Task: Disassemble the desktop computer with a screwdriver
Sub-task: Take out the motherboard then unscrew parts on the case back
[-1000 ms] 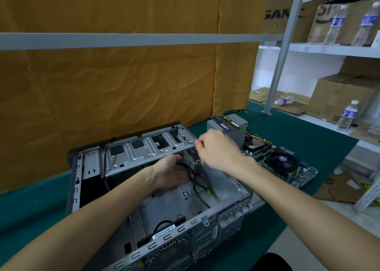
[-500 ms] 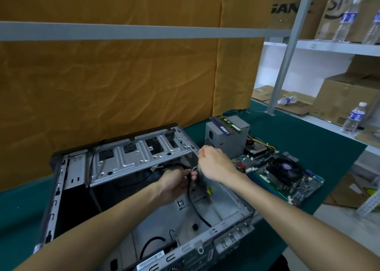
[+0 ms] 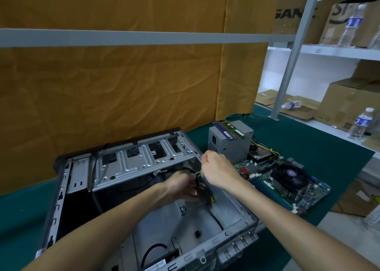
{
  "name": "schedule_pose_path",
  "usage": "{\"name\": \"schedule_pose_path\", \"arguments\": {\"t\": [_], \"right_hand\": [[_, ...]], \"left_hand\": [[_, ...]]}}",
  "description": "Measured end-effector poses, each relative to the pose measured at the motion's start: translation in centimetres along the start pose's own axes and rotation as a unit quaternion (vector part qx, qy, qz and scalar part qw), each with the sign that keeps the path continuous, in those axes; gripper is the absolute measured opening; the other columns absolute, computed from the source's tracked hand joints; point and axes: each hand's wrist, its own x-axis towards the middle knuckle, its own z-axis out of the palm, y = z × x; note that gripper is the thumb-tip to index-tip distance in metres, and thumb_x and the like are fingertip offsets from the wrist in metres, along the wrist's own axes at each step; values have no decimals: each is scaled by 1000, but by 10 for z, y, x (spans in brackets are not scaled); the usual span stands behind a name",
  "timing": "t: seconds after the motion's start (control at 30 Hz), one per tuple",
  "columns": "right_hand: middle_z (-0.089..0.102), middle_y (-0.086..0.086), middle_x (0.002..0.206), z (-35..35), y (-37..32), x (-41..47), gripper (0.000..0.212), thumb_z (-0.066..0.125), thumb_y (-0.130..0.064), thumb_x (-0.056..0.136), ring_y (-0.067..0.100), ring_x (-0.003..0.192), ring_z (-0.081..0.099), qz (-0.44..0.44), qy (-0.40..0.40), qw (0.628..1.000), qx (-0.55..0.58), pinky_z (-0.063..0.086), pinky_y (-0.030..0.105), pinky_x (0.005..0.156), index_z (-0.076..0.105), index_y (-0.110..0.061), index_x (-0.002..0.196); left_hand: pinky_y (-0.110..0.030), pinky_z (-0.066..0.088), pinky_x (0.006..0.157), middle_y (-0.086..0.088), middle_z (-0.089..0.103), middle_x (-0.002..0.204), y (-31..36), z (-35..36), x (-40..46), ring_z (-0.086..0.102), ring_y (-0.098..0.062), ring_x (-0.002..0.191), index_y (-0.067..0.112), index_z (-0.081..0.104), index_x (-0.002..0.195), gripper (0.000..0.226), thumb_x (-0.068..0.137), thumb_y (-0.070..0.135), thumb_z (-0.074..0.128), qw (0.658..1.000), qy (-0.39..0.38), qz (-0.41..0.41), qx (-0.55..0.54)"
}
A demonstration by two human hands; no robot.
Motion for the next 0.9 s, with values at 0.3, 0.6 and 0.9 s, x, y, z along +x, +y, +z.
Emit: {"name": "schedule_pose_path", "arguments": {"t": [0.3, 0.6, 0.9], "right_hand": [[61, 6, 92, 0, 2, 2, 30, 32, -33, 106, 31, 88, 60, 2, 4, 1000, 10, 45, 41, 73, 54, -20, 90], [63, 7, 92, 1, 1, 1, 33, 30, -33, 108, 28, 84, 61, -11, 5, 1000, -3, 50, 42, 74, 54, -15, 93], [63, 7, 92, 0, 0, 1, 35, 30, -33, 108, 28, 84, 62, -10, 6, 1000, -12, 47, 39, 71, 56, -14, 94]], "left_hand": [[-43, 44, 59, -11, 67, 73, -12, -3, 15, 47, -13, 50, 16, 55, 72, 41, 103, 44, 54, 860, 162, 189, 445], [-49, 7, 124, -21, 3, 163, -37, -36, -16, 6, -42, 152, 3, 0, 158, 85, 96, 39, 47, 787, 214, -22, 578], [-36, 45, 86, -19, 50, 138, -21, -61, -9, 56, -34, 113, 11, 40, 146, 44, 104, 22, 46, 856, 208, 18, 473]]}}
